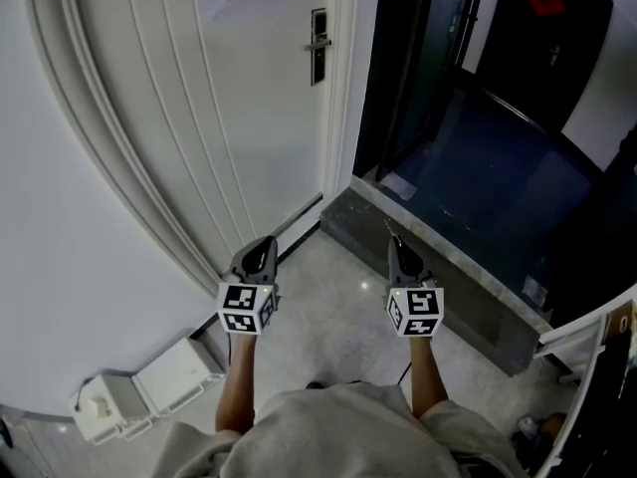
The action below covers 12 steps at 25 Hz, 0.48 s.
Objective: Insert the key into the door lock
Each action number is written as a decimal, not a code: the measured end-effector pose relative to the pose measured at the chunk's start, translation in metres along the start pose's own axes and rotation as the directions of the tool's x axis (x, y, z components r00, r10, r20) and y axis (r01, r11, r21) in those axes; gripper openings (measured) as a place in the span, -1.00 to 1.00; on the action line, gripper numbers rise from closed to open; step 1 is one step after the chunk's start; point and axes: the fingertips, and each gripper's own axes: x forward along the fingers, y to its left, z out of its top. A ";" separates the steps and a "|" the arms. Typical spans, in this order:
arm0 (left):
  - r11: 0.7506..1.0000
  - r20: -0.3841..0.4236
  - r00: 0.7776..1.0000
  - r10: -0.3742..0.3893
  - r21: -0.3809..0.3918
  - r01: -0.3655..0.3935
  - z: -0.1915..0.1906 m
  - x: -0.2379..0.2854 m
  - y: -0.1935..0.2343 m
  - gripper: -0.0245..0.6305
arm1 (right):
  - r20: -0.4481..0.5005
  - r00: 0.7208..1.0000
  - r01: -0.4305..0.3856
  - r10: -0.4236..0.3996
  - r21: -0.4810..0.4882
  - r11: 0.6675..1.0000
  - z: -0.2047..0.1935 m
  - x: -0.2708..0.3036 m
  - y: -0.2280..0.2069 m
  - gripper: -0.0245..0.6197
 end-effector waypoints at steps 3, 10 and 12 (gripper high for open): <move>1.000 -0.008 1.000 -0.005 -0.003 0.005 -0.004 0.016 0.007 -0.87 | -0.008 1.000 0.006 -0.006 0.002 1.000 -0.004 0.018 -0.006 -0.83; 1.000 -0.034 0.999 -0.020 -0.009 0.020 -0.018 0.064 0.019 -0.87 | -0.028 1.000 -0.003 0.003 0.003 1.000 -0.014 0.060 -0.019 -0.83; 1.000 -0.038 0.999 -0.019 -0.013 0.019 -0.019 0.081 0.021 -0.87 | -0.031 1.000 -0.005 0.005 0.004 1.000 -0.018 0.075 -0.027 -0.83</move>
